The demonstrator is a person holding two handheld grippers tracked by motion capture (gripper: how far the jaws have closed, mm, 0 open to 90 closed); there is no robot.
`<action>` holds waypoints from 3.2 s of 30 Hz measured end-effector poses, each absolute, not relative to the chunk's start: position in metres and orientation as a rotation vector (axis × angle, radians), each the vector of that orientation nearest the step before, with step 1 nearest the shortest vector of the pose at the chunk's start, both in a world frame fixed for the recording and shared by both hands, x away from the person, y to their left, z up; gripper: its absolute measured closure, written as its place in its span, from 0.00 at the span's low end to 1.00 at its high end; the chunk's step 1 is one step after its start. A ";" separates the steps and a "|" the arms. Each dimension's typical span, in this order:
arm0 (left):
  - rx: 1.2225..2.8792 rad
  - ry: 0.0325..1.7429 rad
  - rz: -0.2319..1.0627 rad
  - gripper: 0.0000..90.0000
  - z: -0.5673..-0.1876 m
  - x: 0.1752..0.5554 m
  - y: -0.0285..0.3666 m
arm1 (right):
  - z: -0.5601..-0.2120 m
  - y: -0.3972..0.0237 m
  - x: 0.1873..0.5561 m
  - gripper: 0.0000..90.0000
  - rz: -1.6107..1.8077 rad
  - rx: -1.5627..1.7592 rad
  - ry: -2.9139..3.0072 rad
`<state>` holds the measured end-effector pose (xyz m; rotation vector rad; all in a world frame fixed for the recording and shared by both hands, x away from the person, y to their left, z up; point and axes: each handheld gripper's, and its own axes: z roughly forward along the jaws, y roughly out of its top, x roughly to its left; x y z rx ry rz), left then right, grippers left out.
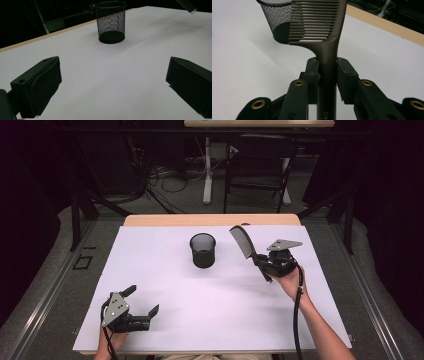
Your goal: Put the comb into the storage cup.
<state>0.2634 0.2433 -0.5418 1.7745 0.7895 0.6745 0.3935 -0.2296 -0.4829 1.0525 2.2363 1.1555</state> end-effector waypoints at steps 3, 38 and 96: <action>1.776 0.787 0.674 0.00 -0.542 0.264 0.243 | -0.483 -0.228 0.393 0.81 1.164 1.043 2.233; 1.789 0.761 0.668 0.00 -0.542 0.270 0.237 | -0.478 -0.213 0.391 0.81 1.244 0.981 2.158; 1.788 0.757 0.668 0.00 -0.542 0.269 0.237 | -0.458 -0.188 0.406 0.81 1.333 0.914 2.104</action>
